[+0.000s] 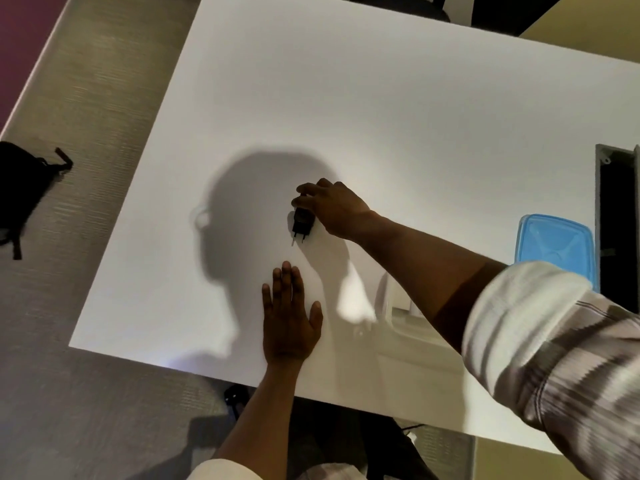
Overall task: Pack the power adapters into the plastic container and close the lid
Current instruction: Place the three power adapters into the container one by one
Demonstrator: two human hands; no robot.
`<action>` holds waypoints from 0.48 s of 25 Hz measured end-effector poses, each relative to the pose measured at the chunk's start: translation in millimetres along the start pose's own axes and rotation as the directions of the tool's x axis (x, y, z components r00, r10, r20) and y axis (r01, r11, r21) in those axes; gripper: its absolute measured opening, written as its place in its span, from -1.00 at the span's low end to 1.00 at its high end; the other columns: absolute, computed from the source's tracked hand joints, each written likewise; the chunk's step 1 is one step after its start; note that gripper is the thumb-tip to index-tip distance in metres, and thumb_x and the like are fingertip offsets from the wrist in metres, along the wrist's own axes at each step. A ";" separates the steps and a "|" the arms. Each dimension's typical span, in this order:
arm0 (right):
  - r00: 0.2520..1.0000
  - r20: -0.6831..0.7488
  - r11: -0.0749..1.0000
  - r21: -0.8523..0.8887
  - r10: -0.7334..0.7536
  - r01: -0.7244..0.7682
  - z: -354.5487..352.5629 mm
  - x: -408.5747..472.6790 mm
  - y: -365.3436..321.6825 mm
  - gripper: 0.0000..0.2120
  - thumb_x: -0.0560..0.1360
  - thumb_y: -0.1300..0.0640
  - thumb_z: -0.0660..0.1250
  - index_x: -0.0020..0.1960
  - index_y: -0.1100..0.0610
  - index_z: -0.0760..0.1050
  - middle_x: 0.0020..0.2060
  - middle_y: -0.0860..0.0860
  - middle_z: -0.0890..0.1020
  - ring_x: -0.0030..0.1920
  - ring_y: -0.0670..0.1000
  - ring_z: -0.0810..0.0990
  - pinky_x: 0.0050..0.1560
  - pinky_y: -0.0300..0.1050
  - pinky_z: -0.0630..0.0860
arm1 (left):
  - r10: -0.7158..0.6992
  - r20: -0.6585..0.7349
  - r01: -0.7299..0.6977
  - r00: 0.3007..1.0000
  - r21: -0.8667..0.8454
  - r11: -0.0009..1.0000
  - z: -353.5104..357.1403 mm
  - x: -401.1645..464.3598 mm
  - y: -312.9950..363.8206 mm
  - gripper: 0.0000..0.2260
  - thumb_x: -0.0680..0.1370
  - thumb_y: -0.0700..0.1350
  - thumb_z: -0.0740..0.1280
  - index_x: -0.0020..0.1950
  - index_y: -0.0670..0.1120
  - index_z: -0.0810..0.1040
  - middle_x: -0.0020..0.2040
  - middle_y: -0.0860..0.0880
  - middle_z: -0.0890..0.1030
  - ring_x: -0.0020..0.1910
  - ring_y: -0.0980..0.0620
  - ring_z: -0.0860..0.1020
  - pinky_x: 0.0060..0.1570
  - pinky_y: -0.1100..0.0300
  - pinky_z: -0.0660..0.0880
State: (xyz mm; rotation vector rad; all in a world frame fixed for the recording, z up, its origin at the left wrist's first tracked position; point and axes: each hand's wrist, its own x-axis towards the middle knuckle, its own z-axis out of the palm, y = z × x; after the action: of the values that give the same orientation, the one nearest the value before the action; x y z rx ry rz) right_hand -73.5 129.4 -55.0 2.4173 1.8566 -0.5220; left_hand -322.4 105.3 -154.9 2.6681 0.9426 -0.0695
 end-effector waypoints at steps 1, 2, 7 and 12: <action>1.000 -0.006 1.000 0.006 0.021 -0.021 1.2 0.5 -1.1 -0.52 0.54 0.31 0.17 0.41 0.01 0.36 0.45 0.07 0.35 0.31 0.17 0.40 0.14 0.06 0.42 | 0.000 0.000 0.000 1.000 -0.001 1.000 0.2 -0.2 0.3 -0.33 0.61 0.16 0.06 0.64 -0.13 0.04 0.66 -0.13 0.08 0.65 -0.13 0.05 0.61 -0.12 0.06; 0.999 -0.022 0.999 0.002 0.045 -0.045 2.7 1.0 -3.0 -0.54 0.54 0.30 0.19 0.40 0.02 0.37 0.42 0.08 0.37 0.29 0.17 0.41 0.13 0.06 0.43 | -0.004 0.003 0.004 1.000 0.003 1.000 0.1 -0.3 0.2 -0.33 0.61 0.16 0.06 0.64 -0.13 0.04 0.66 -0.13 0.08 0.65 -0.13 0.05 0.61 -0.12 0.06; 0.982 -0.103 0.985 -0.055 0.160 -0.166 10.0 -2.4 -1.5 -0.67 0.51 0.25 0.25 0.26 0.12 0.42 0.18 0.12 0.51 0.16 0.19 0.47 0.00 0.04 0.42 | -0.008 0.012 0.007 1.000 0.017 1.000 0.3 -0.6 0.1 -0.32 0.61 0.16 0.06 0.65 -0.12 0.02 0.67 -0.12 0.06 0.65 -0.12 0.03 0.61 -0.13 0.06; 0.943 -0.101 0.948 0.069 0.316 -0.310 10.8 -22.4 3.9 -0.69 0.42 0.23 0.34 0.15 0.22 0.45 0.07 0.14 0.54 0.07 0.18 0.54 -0.12 -0.02 0.44 | -0.009 0.019 0.009 1.000 0.007 1.000 -0.2 1.3 0.7 -0.32 0.61 0.18 0.06 0.65 -0.11 0.03 0.67 -0.10 0.06 0.65 -0.12 0.03 0.61 -0.13 0.07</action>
State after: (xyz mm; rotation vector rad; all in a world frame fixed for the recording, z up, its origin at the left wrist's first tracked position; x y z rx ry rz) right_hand -77.3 104.8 -59.2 2.7544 1.4605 -0.4243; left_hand -320.9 105.6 -154.7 2.6645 0.9506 -0.0996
